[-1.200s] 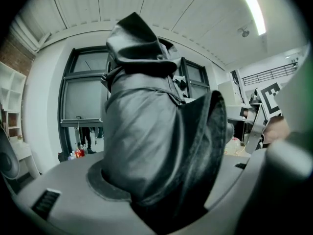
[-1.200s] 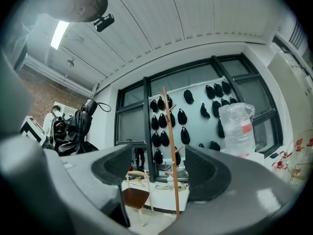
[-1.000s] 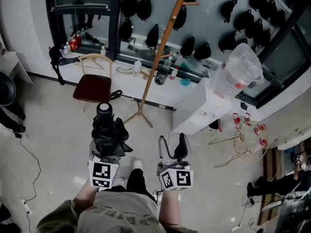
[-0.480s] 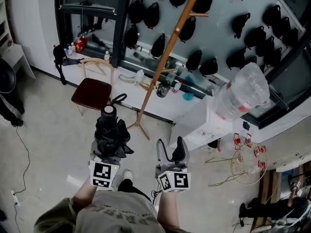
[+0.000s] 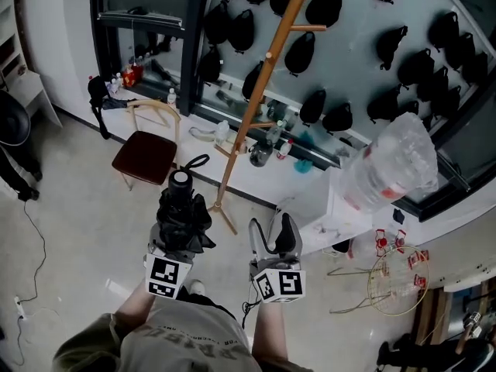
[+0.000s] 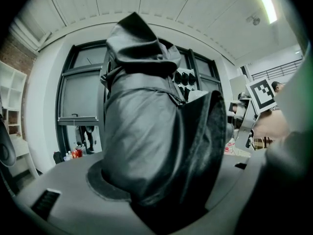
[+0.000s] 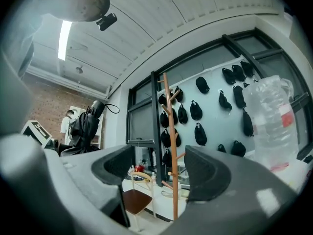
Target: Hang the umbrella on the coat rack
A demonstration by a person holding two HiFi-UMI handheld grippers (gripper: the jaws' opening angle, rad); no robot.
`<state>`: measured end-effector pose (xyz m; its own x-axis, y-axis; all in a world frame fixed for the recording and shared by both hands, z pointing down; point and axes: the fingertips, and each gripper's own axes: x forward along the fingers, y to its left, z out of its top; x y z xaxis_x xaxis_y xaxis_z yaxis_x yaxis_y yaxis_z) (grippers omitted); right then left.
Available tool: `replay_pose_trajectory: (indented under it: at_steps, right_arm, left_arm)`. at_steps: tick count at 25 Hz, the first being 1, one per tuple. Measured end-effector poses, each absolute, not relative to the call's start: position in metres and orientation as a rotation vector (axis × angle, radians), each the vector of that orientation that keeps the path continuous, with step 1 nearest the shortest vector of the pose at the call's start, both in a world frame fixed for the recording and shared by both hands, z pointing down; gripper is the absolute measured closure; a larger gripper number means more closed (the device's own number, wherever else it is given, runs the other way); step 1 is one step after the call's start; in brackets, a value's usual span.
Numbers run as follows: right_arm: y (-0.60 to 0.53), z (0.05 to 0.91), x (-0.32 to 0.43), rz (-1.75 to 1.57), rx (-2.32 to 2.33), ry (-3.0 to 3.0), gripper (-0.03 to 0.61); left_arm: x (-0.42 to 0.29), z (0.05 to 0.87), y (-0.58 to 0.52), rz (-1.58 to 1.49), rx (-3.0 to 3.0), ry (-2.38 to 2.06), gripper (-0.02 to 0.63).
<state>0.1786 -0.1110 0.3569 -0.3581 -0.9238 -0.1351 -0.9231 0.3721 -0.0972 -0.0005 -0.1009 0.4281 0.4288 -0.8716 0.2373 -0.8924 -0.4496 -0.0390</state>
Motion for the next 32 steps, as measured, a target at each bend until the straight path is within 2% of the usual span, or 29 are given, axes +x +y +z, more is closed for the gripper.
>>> replay_pose_trajectory:
  at_steps: [9, 24, 25, 26, 32]
  right_arm:
    - [-0.131, 0.344, 0.177, -0.035, -1.342, 2.513, 0.244]
    - [-0.173, 0.354, 0.119, -0.155, -0.814, 2.758, 0.241]
    - [-0.176, 0.354, 0.114, -0.167, -0.774, 2.776, 0.221]
    - [-0.179, 0.354, 0.110, -0.178, -0.737, 2.790, 0.175]
    - [-0.191, 0.352, 0.083, -0.201, -0.553, 2.850, 0.173]
  left_arm:
    - [0.019, 0.433, -0.134, 0.356, 2.623, -1.523, 0.325]
    - [0.057, 0.453, -0.189, 0.366, 2.803, -1.199, 0.325]
    - [0.060, 0.453, -0.191, 0.372, 2.828, -1.177, 0.325]
    - [0.063, 0.452, -0.193, 0.378, 2.854, -1.155, 0.325]
    - [0.076, 0.454, -0.199, 0.384, 2.955, -1.025, 0.325]
